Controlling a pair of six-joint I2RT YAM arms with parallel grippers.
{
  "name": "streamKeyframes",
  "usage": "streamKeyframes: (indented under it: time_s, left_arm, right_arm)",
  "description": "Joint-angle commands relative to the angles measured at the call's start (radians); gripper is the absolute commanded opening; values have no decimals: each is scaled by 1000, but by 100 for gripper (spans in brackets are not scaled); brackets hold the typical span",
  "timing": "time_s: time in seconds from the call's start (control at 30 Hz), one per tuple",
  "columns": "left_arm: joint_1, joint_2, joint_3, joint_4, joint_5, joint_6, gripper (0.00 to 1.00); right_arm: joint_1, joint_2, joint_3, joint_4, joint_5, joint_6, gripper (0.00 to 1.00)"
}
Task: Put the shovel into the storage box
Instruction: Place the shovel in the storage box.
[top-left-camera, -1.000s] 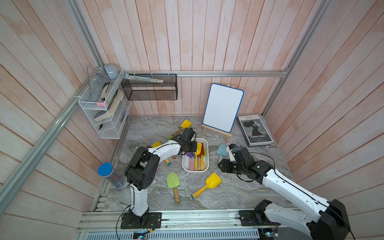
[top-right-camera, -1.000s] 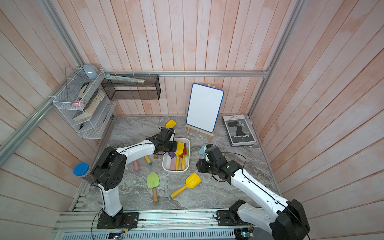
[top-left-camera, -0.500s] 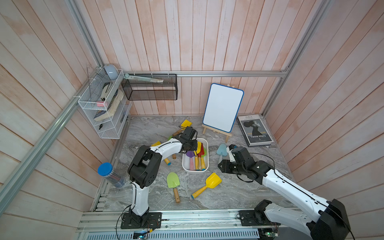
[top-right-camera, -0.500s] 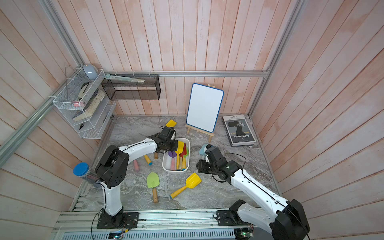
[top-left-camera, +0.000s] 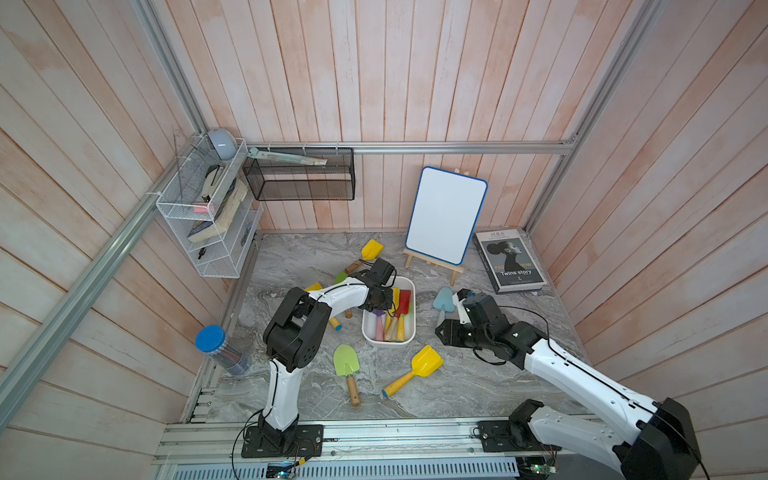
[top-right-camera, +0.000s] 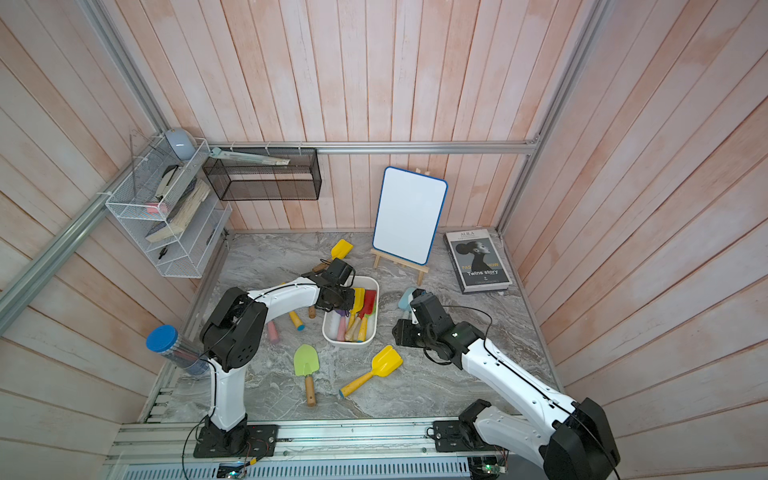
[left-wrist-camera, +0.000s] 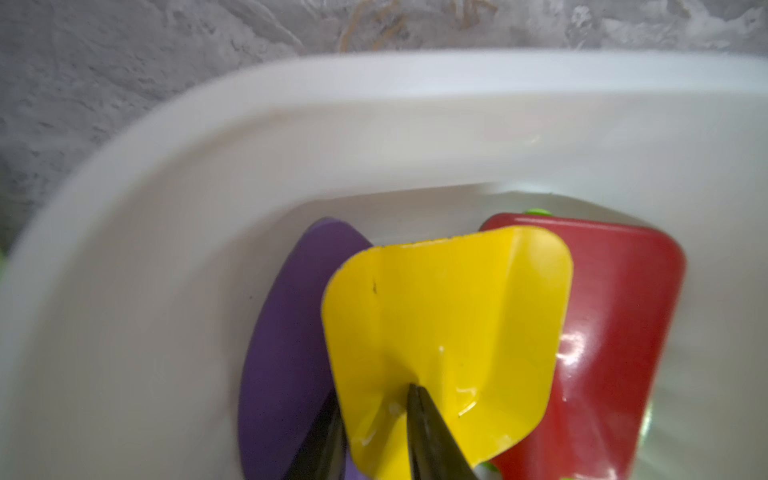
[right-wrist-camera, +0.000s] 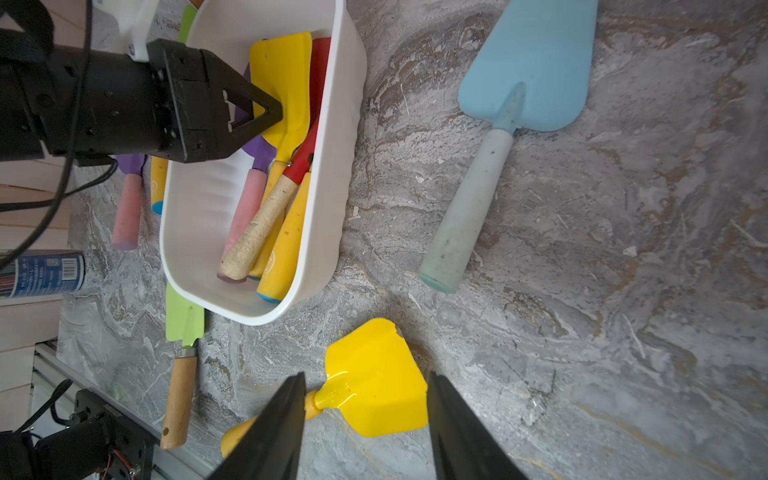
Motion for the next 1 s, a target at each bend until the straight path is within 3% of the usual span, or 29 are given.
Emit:
streamKeyframes:
  time_s: [0.0, 0.5, 0.97]
  left_arm:
    - [-8, 18, 40, -42, -13, 11, 30]
    - [-42, 20, 156, -159, -123, 10, 45]
    - [-52, -45, 165, -156, -149, -4, 47]
  right_arm:
    - [-5, -10, -10, 7, -6, -15, 52]
    - [-7, -21, -21, 9, -8, -15, 52]
    - [-16, -38, -35, 9, -2, -9, 52]
